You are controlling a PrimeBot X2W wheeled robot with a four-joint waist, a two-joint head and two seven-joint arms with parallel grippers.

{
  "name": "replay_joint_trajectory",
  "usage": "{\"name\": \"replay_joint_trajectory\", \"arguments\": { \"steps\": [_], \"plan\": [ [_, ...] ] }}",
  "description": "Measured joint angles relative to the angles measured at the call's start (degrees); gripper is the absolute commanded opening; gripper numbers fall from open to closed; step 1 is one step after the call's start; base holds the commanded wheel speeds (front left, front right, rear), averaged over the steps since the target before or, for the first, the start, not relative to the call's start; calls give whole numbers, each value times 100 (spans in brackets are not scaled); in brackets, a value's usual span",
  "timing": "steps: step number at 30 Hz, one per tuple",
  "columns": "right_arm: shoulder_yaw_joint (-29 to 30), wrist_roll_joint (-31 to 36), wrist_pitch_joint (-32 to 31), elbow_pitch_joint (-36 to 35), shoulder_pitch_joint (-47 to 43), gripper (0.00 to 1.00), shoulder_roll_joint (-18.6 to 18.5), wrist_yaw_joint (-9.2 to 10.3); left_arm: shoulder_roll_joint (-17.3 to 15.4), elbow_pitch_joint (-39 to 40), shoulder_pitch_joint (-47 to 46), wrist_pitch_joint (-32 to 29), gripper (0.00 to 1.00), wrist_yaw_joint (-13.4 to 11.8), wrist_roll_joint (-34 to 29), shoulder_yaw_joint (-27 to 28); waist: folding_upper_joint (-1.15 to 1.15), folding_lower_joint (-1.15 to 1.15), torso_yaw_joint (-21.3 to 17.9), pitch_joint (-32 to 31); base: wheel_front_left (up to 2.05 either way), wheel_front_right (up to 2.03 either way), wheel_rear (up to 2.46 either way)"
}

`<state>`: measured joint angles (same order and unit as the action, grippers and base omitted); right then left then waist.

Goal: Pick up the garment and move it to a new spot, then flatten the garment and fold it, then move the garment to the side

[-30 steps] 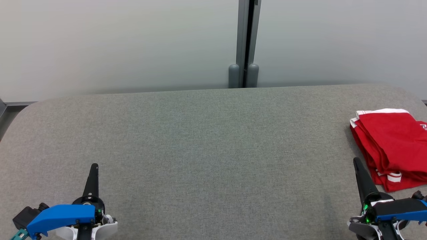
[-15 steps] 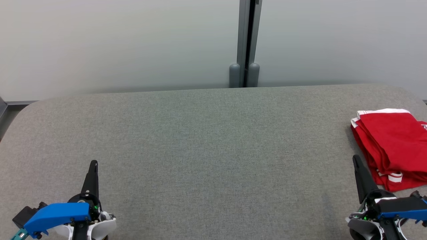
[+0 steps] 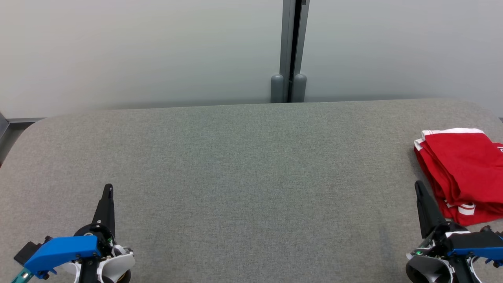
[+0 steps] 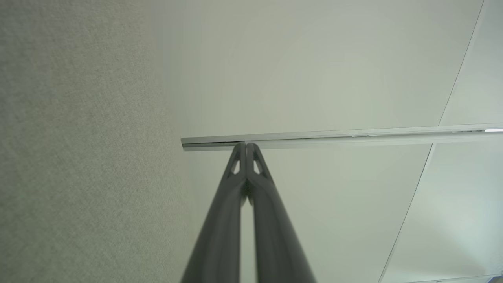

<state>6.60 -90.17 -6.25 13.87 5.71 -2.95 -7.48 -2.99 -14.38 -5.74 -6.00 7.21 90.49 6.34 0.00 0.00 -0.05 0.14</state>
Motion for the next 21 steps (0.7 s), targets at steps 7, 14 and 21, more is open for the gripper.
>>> {"name": "replay_joint_trajectory", "arguments": {
  "steps": [7, 14, 21],
  "plan": [
    [-5, -216, -25, 15, 9, 0, 3, 0, 7, 23, -21, -54, 0, 0, 183, 21, 0, 0, 5, 4, 0, 0, 0],
    [-4, -216, -25, 16, 17, 0, 4, 0, 8, 23, -21, -54, 0, 0, 183, 22, 0, 0, 5, 4, 0, 0, 0],
    [-5, -216, -25, 16, 21, 0, 4, 0, 8, 23, -21, -54, 0, 0, 183, 22, 0, 0, 5, 4, 0, 0, 0]
  ]
}}
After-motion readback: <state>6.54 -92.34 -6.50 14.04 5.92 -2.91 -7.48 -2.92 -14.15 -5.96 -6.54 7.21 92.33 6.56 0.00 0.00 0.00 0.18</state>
